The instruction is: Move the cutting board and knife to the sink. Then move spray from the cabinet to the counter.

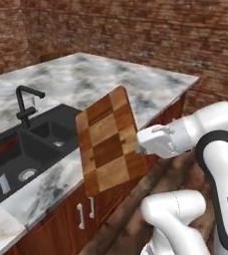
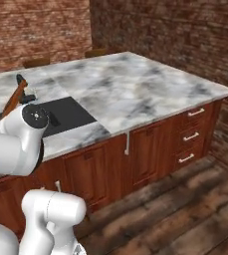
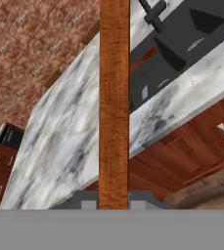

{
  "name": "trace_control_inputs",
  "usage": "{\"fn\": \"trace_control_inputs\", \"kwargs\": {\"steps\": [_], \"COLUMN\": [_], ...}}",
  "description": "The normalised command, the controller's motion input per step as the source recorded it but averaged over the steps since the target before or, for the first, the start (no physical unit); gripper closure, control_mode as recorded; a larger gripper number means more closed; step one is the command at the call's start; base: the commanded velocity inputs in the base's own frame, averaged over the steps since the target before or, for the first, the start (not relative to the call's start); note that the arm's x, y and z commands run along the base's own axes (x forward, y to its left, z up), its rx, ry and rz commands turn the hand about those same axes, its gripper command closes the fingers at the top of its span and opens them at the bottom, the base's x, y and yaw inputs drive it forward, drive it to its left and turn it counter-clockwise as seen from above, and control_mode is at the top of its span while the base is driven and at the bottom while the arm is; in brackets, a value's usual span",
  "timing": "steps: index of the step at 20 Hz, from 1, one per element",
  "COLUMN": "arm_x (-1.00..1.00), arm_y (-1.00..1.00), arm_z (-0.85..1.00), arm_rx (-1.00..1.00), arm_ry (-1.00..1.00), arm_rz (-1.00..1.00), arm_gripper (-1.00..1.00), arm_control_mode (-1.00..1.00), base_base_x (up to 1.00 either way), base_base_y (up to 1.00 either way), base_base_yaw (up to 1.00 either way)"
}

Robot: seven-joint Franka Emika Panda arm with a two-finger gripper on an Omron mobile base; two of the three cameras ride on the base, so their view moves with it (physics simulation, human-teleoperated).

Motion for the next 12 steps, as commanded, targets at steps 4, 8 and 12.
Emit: {"fn": "trace_control_inputs", "kwargs": {"steps": [4, 8, 12], "arm_x": [0.00, 0.00, 0.00], "arm_y": [0.00, 0.00, 0.00], "arm_z": [0.00, 0.00, 0.00], "arm_rx": [0.00, 0.00, 0.00], "arm_ry": [0.00, 0.00, 0.00], "arm_rz": [0.00, 0.00, 0.00], "arm_gripper": [1.00, 1.00, 1.00], "arm_control_mode": [1.00, 1.00, 1.00], "base_base_x": [0.76, 0.49, 0.28], "base_base_y": [-0.05, -0.01, -0.02], "base_base_yaw": [0.71, 0.63, 0.56]}}
